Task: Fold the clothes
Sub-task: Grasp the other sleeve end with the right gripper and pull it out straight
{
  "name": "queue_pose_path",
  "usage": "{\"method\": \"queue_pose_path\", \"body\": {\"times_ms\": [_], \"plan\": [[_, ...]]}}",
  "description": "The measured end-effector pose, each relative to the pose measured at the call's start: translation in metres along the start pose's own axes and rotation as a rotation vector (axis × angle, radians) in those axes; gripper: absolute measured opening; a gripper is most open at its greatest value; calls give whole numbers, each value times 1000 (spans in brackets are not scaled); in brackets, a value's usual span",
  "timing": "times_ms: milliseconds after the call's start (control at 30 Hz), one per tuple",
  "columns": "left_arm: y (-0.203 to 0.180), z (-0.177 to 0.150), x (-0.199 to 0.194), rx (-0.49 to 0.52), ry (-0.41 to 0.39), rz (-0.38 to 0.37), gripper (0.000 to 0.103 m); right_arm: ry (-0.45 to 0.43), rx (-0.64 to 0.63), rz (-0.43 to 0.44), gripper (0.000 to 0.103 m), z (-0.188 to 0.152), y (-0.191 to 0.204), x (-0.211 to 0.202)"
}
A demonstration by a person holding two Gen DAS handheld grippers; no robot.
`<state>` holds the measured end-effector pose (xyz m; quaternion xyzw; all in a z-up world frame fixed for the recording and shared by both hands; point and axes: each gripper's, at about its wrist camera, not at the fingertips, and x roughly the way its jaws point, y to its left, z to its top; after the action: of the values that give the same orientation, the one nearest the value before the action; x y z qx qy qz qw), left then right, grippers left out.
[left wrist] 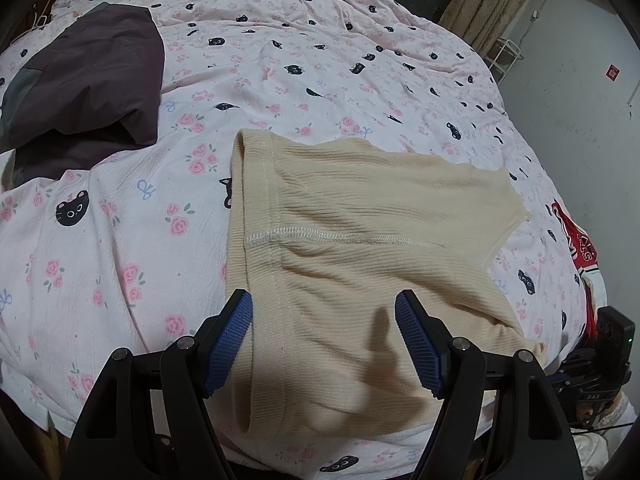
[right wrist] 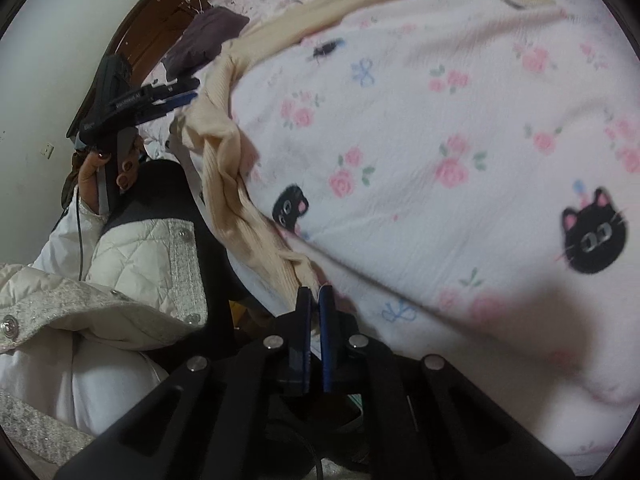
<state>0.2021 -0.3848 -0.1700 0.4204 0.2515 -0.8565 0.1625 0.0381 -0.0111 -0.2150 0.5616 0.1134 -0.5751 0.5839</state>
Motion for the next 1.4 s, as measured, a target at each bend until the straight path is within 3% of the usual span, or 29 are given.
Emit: {"method": "queue_pose_path", "body": {"times_ms": [567, 1067, 1400], "plan": [[1, 2, 1, -1, 3, -2, 69, -141, -96, -154, 4, 44, 8, -93], [0, 1, 3, 3, 10, 8, 69, -203, -30, -268, 4, 99, -34, -118], [-3, 2, 6, 17, 16, 17, 72, -223, 66, -328, 4, 115, -62, -135]]}}
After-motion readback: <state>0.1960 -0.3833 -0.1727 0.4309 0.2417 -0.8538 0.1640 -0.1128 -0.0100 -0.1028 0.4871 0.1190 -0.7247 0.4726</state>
